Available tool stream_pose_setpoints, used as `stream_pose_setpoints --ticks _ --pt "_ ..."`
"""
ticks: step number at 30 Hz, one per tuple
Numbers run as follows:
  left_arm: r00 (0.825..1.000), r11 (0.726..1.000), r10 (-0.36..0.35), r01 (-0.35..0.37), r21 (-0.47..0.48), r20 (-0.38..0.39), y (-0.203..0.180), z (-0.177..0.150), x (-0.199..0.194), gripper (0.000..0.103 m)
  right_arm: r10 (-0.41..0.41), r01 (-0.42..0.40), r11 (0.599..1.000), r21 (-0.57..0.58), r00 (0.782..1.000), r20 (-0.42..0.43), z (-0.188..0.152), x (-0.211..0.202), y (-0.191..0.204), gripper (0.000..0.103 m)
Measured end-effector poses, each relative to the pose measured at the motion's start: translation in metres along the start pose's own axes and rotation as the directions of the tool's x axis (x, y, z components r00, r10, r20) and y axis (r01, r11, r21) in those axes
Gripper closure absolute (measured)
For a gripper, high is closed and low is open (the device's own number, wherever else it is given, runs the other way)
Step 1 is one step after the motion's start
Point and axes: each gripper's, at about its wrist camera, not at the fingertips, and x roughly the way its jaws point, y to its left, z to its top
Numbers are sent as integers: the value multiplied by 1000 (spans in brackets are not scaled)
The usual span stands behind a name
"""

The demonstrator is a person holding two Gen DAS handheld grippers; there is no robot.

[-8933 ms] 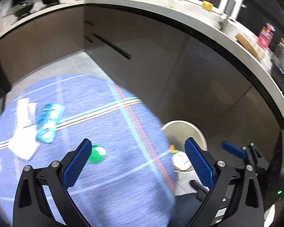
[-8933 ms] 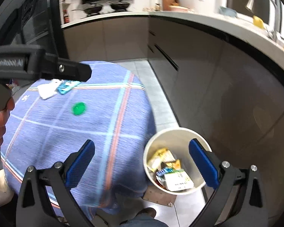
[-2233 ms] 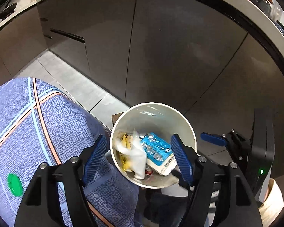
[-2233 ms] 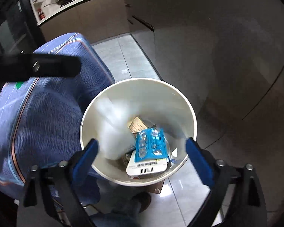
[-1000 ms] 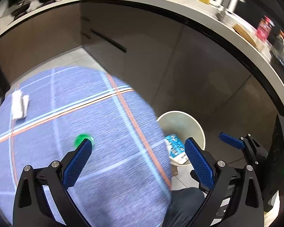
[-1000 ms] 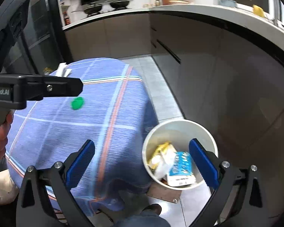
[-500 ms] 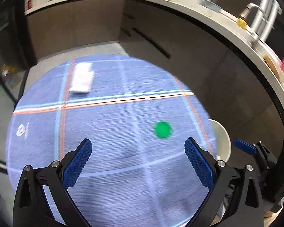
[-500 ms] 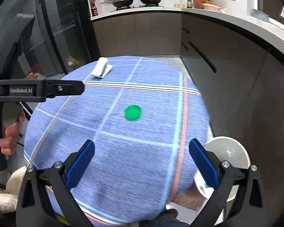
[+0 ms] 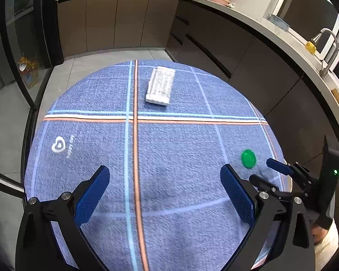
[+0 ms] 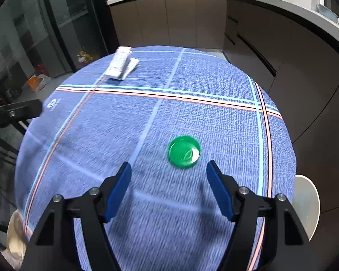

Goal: Collect trash
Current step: 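Move both tools back over the table toward the paper slip and green cap, then grasp the green bottle cap with the right tool while the left tool grasps the white paper slip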

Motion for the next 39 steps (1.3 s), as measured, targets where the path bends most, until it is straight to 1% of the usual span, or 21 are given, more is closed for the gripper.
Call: stream_pose_setpoints --ticks 2,4,9,10,11,13,15,17,19,21,26,27,29,33,34,35,36,37,38,39 --pt "1000 1000 3 -3 8 -2 6 5 5 9 -11 11 1000 16 1000 -7 2 9 -3 40" --pt "1000 1000 -1 1 9 -6 10 11 11 12 -17 18 999 29 1000 -15 4 17 -6 41" --pt "1000 1000 -6 6 28 -1 12 34 31 13 -39 39 999 8 999 -12 6 26 -5 46" --pt "1000 999 -4 4 35 0 11 39 36 13 -46 46 999 5 999 -5 7 26 -5 58" --pt "1000 999 3 -3 44 2 10 45 41 13 -56 56 998 1 998 1 9 27 -5 66" --pt "1000 997 21 -21 69 2 5 57 54 14 -61 61 998 -5 998 1 12 28 -5 66" --pt "999 995 45 -45 94 3 -1 70 69 19 -57 57 998 -24 998 -2 12 28 -2 66" --pt "998 992 66 -66 112 5 -7 83 84 19 -56 56 998 -40 998 1 10 28 3 66" --pt "996 988 93 -92 124 -4 -12 95 101 24 -43 43 998 -36 999 3 8 27 4 66" --pt "995 988 97 -94 125 -20 -14 104 115 25 -40 40 999 -32 999 6 8 27 3 66" --pt "993 987 111 -107 121 -32 -16 118 134 26 -26 26 999 -26 1000 5 8 27 1 66" --pt "993 986 113 -107 125 -37 -17 119 138 29 -25 25 999 -28 1000 5 8 27 1 66" --pt "992 985 117 -110 136 -50 -18 119 144 31 -25 25 999 -29 1000 7 8 26 1 66" --pt "990 985 119 -108 133 -76 -19 119 155 40 -22 22 1000 -20 1000 8 8 26 0 66" --pt "990 986 118 -107 131 -82 -18 118 158 45 -23 23 1000 -18 1000 8 9 26 1 66" --pt "989 986 121 -109 130 -88 -18 118 160 46 -24 25 1000 -18 1000 8 9 27 2 66" --pt "989 984 126 -114 135 -81 -19 117 159 53 -27 27 999 -16 1000 8 9 27 2 66" --pt "988 982 136 -123 144 -80 -20 117 160 64 -28 28 999 -15 1000 6 9 26 2 66" --pt "987 980 141 -127 155 -80 -21 116 160 65 -29 29 999 -14 1000 4 9 26 2 66" --pt "988 981 130 -116 155 -85 -21 116 159 69 -26 26 1000 -12 1000 2 9 25 2 66"
